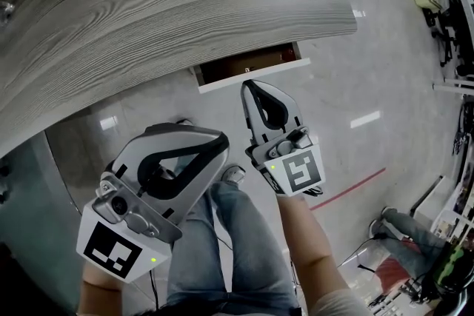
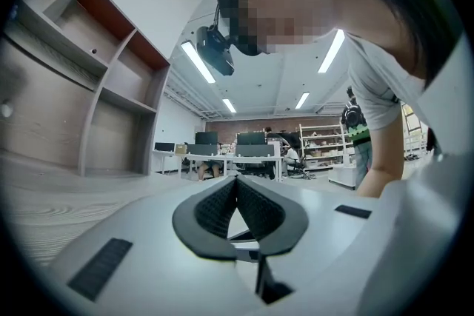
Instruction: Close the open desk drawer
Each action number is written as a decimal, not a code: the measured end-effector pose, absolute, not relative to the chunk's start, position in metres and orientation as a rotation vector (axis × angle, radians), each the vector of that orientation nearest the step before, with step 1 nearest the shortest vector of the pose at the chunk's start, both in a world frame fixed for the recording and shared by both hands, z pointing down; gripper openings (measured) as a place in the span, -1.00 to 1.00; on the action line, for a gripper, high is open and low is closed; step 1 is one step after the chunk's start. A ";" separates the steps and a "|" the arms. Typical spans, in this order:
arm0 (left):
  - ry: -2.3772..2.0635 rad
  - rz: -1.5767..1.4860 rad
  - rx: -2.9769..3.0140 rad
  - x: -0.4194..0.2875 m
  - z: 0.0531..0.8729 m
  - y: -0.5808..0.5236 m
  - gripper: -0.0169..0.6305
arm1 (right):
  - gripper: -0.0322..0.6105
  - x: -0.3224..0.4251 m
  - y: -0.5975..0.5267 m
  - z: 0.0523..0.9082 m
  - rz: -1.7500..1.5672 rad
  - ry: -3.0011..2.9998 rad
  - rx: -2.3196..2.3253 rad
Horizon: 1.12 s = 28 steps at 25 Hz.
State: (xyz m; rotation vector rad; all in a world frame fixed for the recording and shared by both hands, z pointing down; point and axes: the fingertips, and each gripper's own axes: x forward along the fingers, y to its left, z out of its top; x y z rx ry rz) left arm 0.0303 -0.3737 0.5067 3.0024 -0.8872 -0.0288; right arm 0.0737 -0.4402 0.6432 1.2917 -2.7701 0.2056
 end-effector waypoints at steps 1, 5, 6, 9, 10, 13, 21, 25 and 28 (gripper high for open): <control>-0.898 -0.029 3.001 0.031 0.503 -0.371 -0.91 | -0.88 0.076 -0.441 0.639 0.215 -2.769 1.304; -0.927 -0.025 2.996 0.026 0.504 -0.366 -0.91 | -0.88 0.072 -0.455 0.640 0.226 -2.749 1.311; -0.932 -0.027 2.993 0.024 0.506 -0.369 -0.91 | -0.88 0.069 -0.462 0.642 0.214 -2.744 1.305; -0.946 -0.023 2.979 0.021 0.500 -0.384 -0.91 | -0.88 0.065 -0.485 0.633 0.192 -2.745 1.297; -0.950 -0.020 2.975 0.017 0.498 -0.388 -0.91 | -0.88 0.063 -0.491 0.631 0.199 -2.742 1.297; -0.964 -0.020 2.966 -0.007 0.507 -0.395 -0.91 | -0.88 0.046 -0.500 0.643 0.223 -2.713 1.298; -0.996 -0.022 2.957 -0.019 0.512 -0.392 -0.91 | -0.88 0.038 -0.503 0.644 0.228 -2.728 1.327; -0.997 -0.014 2.969 -0.015 0.507 -0.387 -0.91 | -0.88 0.038 -0.491 0.635 0.220 -2.741 1.308; -0.996 -0.006 2.973 -0.006 0.496 -0.378 -0.91 | -0.88 0.040 -0.468 0.617 0.205 -2.762 1.258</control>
